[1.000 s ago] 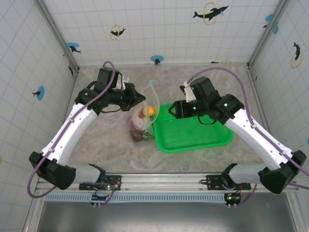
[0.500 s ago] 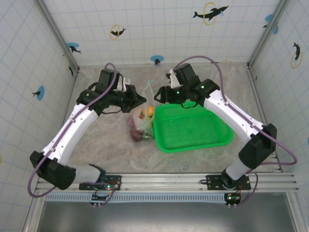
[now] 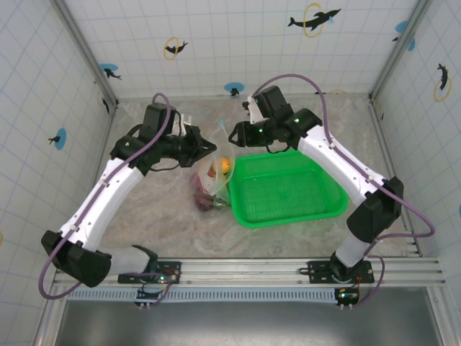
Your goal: Place the food in the zip-top bag and seal the zipper
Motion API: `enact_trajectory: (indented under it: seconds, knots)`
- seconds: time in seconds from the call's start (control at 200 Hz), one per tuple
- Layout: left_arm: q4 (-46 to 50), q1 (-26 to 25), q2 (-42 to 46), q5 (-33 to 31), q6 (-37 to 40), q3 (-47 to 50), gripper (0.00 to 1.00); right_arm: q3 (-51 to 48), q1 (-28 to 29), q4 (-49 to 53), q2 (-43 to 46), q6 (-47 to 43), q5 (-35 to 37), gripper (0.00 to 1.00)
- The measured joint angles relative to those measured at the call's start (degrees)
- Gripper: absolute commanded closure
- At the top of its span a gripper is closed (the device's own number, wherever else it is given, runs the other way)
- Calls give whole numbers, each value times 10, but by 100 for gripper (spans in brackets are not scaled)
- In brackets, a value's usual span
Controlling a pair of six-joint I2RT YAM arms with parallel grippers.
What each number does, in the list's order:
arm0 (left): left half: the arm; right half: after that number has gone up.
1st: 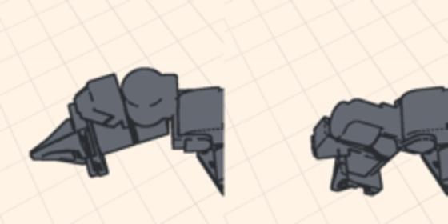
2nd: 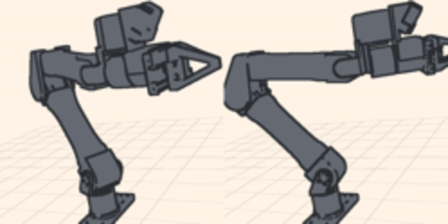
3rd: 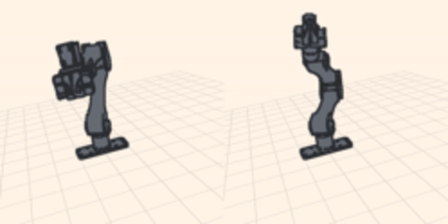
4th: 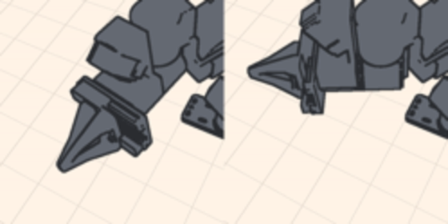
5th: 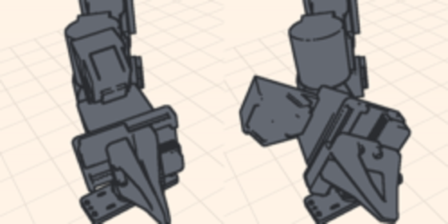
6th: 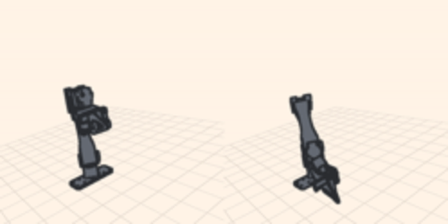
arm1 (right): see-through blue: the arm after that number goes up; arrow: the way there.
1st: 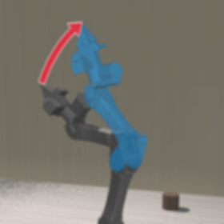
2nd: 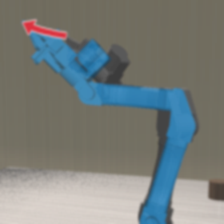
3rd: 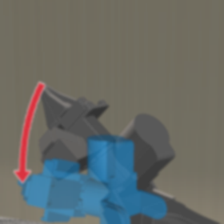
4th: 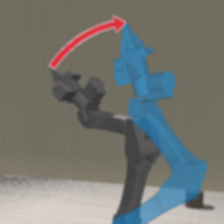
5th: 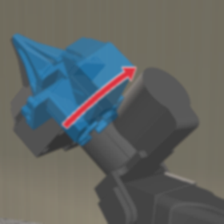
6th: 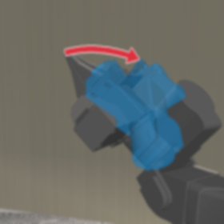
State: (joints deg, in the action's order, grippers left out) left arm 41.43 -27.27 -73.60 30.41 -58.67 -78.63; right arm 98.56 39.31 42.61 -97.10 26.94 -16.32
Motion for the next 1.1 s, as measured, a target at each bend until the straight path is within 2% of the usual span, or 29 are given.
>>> enact_trajectory:
  seconds: [0.185,0.31,0.375,0.405,0.455,0.52,0.666,0.771,0.901,1.016,1.101]
  knots:
    - [-16,0,4,6,2,16,100,52,20,7,-49,-5,8,55]
    - [-24,0,5,10,2,19,100,83,21,12,-80,-8,21,81]
    - [-26,0,8,10,3,19,95,101,21,16,-94,-14,31,89]
    - [-25,0,10,8,5,19,91,108,21,18,-99,-18,35,91]
    - [-21,0,14,-1,15,15,84,123,22,21,-106,-19,37,100]
    - [-7,0,18,-22,29,-2,75,147,25,24,-115,-23,36,100]
    - [23,0,34,-103,85,-88,61,230,37,28,-141,-31,21,100]
    - [25,0,68,-170,122,-132,58,251,48,12,-143,-40,-5,100]
    - [31,0,119,-269,155,-143,56,254,65,-14,-143,-75,-29,100]
    - [30,0,154,-348,185,-125,61,254,80,-18,-141,-127,-54,100]
    - [19,0,178,-374,216,-85,62,254,88,-16,-134,-168,-68,100]
